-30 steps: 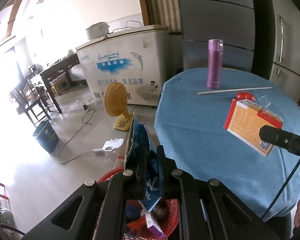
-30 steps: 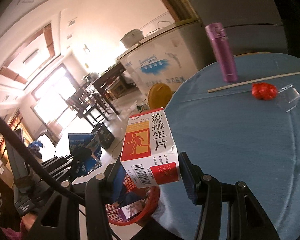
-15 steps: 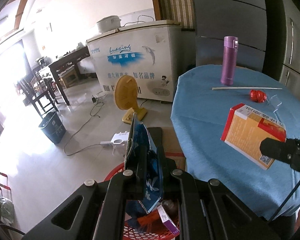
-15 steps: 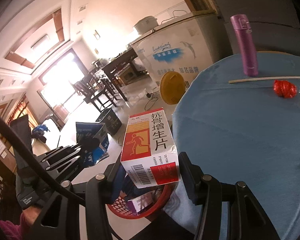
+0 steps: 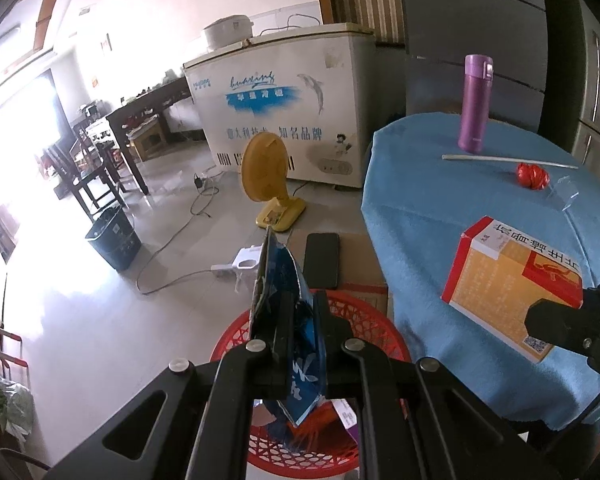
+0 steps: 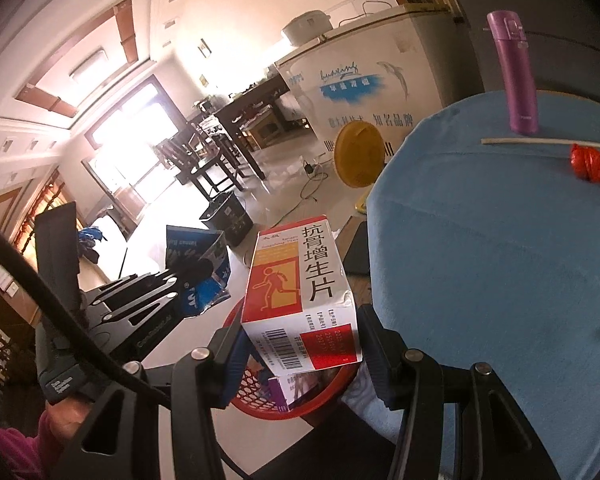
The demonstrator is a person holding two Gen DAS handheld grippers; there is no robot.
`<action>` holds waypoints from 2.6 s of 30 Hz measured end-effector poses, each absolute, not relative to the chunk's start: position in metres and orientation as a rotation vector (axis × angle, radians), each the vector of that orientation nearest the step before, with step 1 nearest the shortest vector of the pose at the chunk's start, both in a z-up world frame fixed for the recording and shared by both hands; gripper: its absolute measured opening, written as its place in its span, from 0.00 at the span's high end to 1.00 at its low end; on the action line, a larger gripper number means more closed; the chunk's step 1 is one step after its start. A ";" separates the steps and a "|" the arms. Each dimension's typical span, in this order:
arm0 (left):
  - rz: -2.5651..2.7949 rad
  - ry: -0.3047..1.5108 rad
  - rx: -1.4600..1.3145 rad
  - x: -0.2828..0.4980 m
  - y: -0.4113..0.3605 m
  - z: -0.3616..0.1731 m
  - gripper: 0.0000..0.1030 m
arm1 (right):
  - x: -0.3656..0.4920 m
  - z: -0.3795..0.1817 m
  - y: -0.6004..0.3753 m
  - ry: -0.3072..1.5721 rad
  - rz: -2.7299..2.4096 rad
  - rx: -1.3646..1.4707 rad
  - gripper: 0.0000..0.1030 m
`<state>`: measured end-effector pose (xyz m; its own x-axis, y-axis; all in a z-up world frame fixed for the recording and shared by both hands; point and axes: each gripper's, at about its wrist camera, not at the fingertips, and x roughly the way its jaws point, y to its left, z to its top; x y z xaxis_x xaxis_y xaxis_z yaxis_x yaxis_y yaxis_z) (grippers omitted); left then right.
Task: Collect trash
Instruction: 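Carry the carton with the left gripper while the right carries the box over the basket, then lower the carton and box into the basket and open both grippers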
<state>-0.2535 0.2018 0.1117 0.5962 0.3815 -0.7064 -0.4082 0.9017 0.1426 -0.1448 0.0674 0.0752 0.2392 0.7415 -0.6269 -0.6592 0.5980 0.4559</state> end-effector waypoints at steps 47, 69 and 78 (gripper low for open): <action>0.469 0.927 -0.060 -0.259 0.218 0.076 0.91 | -0.140 0.043 0.101 1.064 1.000 0.101 0.47; 0.476 0.974 -0.080 -0.255 0.223 0.058 0.90 | -0.128 0.035 0.119 1.116 0.999 0.105 0.47; 0.484 0.980 -0.084 -0.254 0.227 0.057 0.90 | -0.115 0.029 0.130 1.138 1.002 0.139 0.45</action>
<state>-0.2538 0.2272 0.0568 0.4600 0.3553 -0.8138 -0.4299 0.8910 0.1460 -0.1152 0.1297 0.0291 0.0561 0.7226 -0.6890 -0.5926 0.5795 0.5595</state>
